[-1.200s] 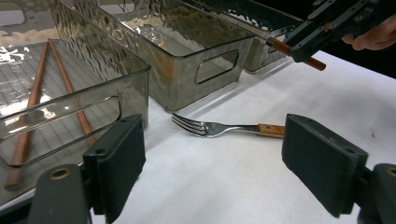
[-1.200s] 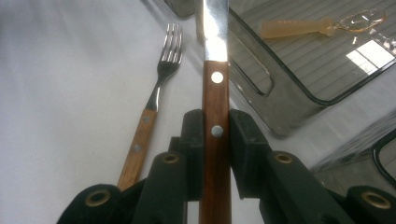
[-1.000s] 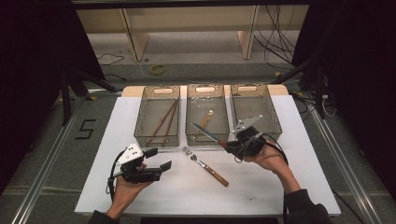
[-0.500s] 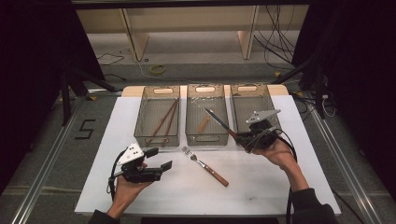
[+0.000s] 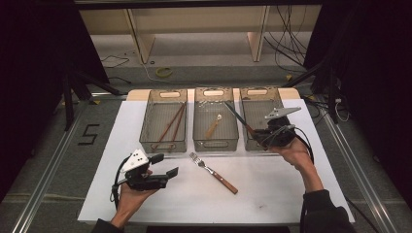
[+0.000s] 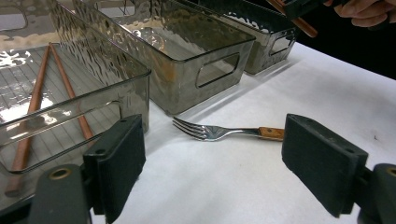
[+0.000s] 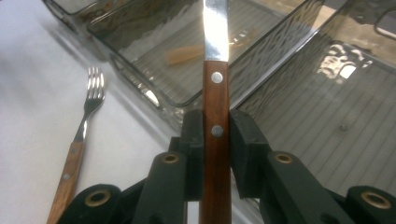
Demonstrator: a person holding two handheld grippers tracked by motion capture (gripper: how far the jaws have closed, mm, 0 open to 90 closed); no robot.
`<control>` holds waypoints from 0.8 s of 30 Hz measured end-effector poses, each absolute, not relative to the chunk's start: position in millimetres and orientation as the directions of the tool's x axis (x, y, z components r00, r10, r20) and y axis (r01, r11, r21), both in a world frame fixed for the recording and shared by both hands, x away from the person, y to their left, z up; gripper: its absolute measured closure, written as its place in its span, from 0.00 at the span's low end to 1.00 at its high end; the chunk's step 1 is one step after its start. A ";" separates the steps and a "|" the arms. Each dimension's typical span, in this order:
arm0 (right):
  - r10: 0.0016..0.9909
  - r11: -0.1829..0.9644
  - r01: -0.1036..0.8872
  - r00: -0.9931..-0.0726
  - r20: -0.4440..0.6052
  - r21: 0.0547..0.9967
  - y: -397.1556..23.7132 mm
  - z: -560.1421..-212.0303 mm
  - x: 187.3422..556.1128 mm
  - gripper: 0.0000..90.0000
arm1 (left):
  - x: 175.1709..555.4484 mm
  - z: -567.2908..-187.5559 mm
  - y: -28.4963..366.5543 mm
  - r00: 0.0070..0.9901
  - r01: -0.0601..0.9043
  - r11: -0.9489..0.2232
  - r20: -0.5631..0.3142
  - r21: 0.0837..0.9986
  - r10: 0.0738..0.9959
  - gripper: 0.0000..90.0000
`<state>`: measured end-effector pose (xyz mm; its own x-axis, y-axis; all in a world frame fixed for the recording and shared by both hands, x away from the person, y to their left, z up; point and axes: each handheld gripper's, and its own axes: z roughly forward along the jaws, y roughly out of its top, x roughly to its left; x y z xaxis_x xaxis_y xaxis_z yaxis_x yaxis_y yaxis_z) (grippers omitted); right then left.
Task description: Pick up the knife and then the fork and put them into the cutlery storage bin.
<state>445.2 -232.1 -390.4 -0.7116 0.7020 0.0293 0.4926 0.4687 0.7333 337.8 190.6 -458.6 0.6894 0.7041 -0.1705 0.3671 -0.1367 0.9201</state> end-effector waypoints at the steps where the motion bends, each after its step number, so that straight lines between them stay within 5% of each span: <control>1: 0.707 0.465 0.497 -0.706 0.030 0.733 -233.6 -389.6 446.6 0.86 | 337.6 -458.6 190.5 0.690 0.366 -0.138 -0.169 0.920 0.704 0.23; 24: 0.820 0.388 0.569 -0.573 0.011 0.725 -256.2 -375.8 484.1 0.86 | 336.8 -458.5 191.2 0.689 0.362 -0.131 -0.170 0.923 0.704 0.23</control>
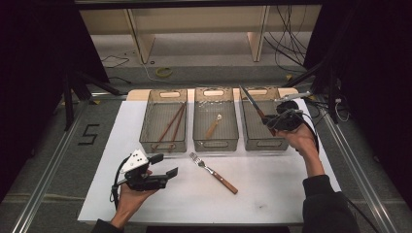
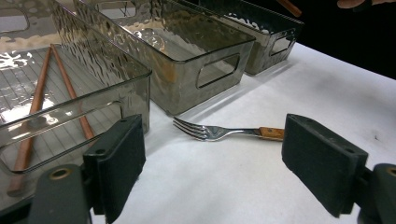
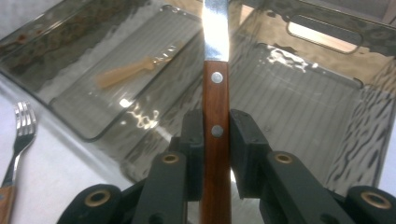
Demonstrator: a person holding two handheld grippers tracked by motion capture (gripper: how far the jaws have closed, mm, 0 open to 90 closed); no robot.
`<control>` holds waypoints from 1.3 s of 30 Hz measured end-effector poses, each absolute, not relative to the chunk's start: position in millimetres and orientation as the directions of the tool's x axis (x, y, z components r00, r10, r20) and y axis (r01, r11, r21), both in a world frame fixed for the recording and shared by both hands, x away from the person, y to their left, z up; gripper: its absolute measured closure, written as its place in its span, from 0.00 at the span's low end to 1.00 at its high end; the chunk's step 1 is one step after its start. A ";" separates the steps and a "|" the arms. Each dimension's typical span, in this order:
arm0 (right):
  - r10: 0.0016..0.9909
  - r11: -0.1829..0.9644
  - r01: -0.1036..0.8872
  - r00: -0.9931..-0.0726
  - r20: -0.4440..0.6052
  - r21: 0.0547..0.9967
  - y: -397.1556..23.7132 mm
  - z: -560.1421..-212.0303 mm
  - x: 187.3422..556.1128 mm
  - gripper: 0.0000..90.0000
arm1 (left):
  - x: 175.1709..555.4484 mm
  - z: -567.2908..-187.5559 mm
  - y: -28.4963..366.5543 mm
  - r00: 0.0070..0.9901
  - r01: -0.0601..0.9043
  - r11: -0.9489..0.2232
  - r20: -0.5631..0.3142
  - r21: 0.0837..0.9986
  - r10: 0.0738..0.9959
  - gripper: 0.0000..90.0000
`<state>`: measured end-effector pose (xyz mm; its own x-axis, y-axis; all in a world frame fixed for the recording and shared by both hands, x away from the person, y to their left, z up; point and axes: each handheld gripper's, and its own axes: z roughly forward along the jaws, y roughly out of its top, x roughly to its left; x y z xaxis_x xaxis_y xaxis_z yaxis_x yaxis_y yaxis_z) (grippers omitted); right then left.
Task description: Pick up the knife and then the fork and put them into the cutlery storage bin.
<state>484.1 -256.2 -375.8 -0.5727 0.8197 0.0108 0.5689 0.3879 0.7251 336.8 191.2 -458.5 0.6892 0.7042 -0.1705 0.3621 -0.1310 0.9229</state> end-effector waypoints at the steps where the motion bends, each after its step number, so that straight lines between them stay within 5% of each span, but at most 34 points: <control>1: 0.823 0.387 0.572 -0.568 0.010 0.724 -256.7 -375.8 485.8 0.86 | 336.9 -458.5 191.5 0.690 0.361 -0.133 -0.168 0.923 0.704 0.23; 39: 0.894 0.348 0.688 -0.449 -0.004 0.637 -248.9 -399.9 511.5 0.86 | 337.3 -459.4 190.2 0.692 0.362 -0.137 -0.168 0.922 0.702 0.23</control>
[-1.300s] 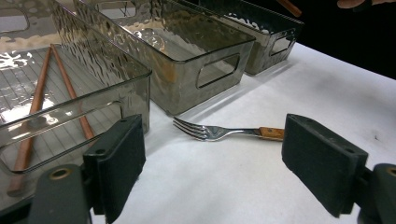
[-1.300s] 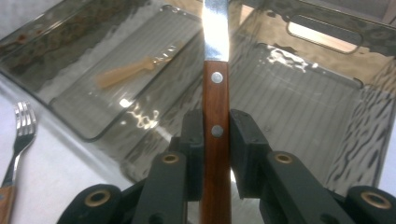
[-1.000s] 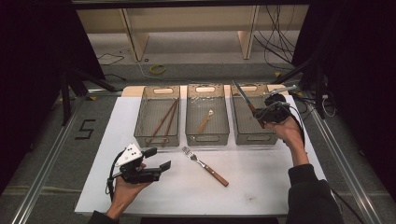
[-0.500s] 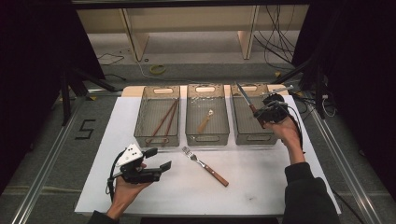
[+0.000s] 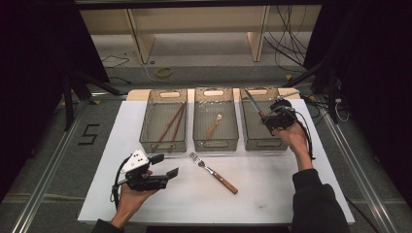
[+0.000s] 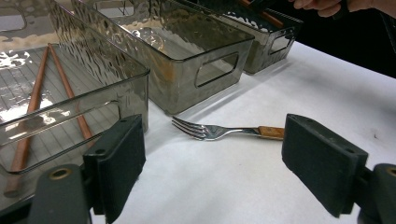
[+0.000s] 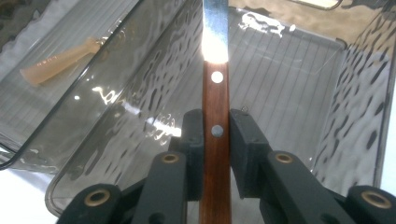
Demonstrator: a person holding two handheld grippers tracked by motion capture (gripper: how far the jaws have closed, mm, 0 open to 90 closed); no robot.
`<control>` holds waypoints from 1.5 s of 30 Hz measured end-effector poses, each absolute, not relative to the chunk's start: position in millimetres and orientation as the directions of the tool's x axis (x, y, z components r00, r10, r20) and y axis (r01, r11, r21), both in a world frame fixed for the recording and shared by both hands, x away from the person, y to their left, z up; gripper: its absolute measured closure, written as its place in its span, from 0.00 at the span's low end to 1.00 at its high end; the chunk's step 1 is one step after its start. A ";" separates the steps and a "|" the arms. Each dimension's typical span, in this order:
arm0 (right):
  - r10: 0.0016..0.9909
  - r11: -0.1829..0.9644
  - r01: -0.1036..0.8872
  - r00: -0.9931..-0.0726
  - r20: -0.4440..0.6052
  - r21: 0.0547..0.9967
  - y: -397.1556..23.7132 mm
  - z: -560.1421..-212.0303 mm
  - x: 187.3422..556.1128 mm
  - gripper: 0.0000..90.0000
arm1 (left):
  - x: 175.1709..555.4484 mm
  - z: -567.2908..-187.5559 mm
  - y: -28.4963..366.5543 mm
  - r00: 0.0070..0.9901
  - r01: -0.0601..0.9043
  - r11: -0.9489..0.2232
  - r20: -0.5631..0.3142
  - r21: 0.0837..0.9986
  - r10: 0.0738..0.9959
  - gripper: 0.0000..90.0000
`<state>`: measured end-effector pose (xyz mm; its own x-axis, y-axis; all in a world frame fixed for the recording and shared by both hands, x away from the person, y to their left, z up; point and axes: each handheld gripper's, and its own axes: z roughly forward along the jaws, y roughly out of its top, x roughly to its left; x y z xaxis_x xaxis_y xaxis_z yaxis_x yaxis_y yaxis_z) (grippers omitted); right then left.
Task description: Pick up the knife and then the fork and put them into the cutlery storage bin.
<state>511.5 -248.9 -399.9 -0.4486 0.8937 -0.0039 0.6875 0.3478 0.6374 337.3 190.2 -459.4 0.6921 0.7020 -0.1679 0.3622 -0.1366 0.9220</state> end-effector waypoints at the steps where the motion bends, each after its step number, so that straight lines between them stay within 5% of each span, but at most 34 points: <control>1: 0.895 0.347 0.690 -0.446 -0.005 0.635 -248.8 -400.6 511.8 0.86 | 337.3 -459.4 190.3 0.692 0.362 -0.136 -0.168 0.922 0.702 0.23; 14: 0.898 0.371 0.720 -0.440 -0.027 0.587 -245.3 -409.7 515.8 0.84 | 337.3 -459.2 190.5 0.691 0.363 -0.136 -0.168 0.922 0.703 0.23; 23: 0.873 0.387 0.679 -0.488 -0.010 0.624 -239.1 -397.8 508.6 0.63 | 337.2 -459.1 190.5 0.691 0.362 -0.135 -0.168 0.922 0.703 0.23; 33: 0.774 0.439 0.563 -0.633 0.023 0.700 -216.8 -382.0 471.4 0.50 | 337.2 -459.1 190.8 0.689 0.363 -0.133 -0.170 0.922 0.704 0.23; 45: 0.645 0.555 0.497 -0.764 0.032 0.667 -171.6 -382.6 423.9 0.44 | 336.4 -458.1 191.8 0.692 0.355 -0.134 -0.164 0.925 0.703 0.23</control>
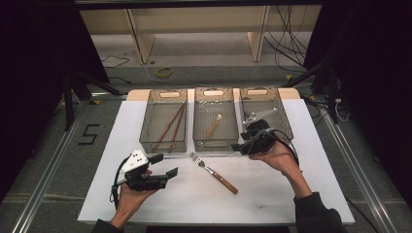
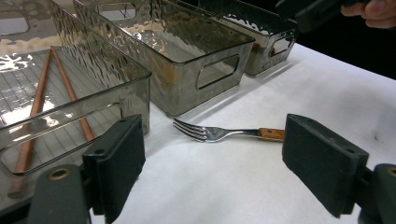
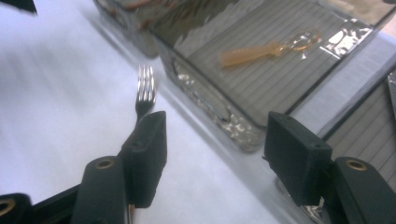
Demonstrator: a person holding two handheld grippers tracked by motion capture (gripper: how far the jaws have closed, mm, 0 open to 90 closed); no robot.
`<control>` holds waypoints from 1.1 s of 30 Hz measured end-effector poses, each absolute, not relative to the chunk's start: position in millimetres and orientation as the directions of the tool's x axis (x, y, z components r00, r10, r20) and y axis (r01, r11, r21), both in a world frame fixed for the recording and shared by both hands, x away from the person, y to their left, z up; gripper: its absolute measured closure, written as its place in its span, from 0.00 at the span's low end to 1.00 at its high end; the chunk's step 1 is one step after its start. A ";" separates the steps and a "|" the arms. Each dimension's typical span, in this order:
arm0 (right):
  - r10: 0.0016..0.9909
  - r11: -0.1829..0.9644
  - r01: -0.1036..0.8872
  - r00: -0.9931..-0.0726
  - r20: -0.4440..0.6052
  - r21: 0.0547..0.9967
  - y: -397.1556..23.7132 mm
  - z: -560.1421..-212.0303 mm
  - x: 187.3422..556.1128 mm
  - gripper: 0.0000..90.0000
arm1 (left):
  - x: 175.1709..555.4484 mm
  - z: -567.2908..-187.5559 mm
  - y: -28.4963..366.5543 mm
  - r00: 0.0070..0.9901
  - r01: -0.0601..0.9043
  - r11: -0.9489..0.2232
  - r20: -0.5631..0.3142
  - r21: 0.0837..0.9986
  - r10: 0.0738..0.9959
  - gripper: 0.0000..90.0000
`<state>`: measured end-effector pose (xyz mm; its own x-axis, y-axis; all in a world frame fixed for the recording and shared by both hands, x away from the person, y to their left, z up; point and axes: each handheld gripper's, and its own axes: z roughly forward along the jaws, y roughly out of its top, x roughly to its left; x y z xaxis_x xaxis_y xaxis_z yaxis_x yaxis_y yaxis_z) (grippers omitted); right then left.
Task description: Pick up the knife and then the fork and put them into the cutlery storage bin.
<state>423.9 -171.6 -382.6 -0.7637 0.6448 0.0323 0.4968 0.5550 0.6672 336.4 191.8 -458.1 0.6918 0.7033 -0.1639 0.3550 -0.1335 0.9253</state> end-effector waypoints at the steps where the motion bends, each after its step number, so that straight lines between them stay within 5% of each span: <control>1: 0.640 0.561 0.496 -0.768 0.033 0.663 -169.0 -384.5 422.4 0.45 | 336.4 -458.0 192.0 0.692 0.354 -0.131 -0.165 0.926 0.703 0.23; 33: 0.508 0.743 0.457 -0.861 0.033 0.488 -113.4 -448.7 399.5 0.53 | 333.7 -457.1 194.8 0.690 0.341 -0.128 -0.156 0.931 0.707 0.21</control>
<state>399.5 -113.4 -448.7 -0.8609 0.5078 0.0326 0.4570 0.7434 0.4883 333.7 194.8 -457.1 0.6903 0.7066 -0.1558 0.3410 -0.1278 0.9313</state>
